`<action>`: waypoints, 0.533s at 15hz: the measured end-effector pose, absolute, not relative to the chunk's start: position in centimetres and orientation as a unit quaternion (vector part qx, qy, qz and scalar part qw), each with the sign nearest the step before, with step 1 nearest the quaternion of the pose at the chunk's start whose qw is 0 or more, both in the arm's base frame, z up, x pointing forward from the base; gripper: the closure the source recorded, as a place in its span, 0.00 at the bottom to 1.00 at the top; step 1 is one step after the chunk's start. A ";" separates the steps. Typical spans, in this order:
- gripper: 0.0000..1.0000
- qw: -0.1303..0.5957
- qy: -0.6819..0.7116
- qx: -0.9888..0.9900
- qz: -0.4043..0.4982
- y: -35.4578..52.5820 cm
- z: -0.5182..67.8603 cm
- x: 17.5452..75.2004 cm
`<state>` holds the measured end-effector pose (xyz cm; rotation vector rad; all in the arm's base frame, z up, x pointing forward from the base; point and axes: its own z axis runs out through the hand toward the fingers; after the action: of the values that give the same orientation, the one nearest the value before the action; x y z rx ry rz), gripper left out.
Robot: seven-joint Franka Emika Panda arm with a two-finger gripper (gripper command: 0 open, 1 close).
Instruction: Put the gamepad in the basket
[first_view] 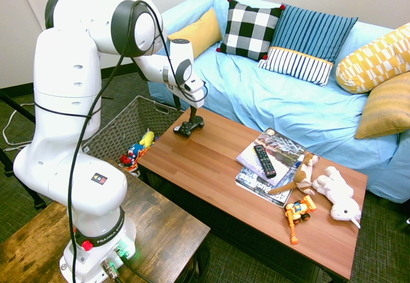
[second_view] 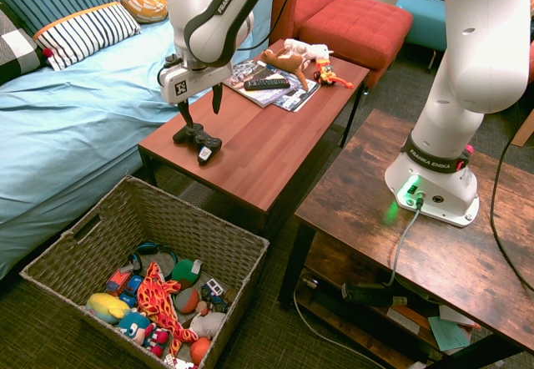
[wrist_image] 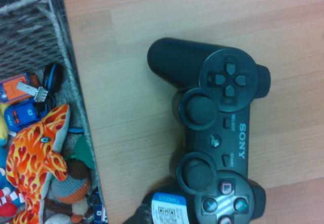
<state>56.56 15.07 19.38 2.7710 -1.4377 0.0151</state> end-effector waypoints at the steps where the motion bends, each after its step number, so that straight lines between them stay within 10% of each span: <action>1: 0.00 0.013 -0.463 0.886 0.003 15.3 18.5 57.0; 8: 0.00 0.028 -0.481 0.876 -0.004 15.6 13.5 59.5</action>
<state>59.53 15.60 13.52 2.7042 -1.4850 -0.0112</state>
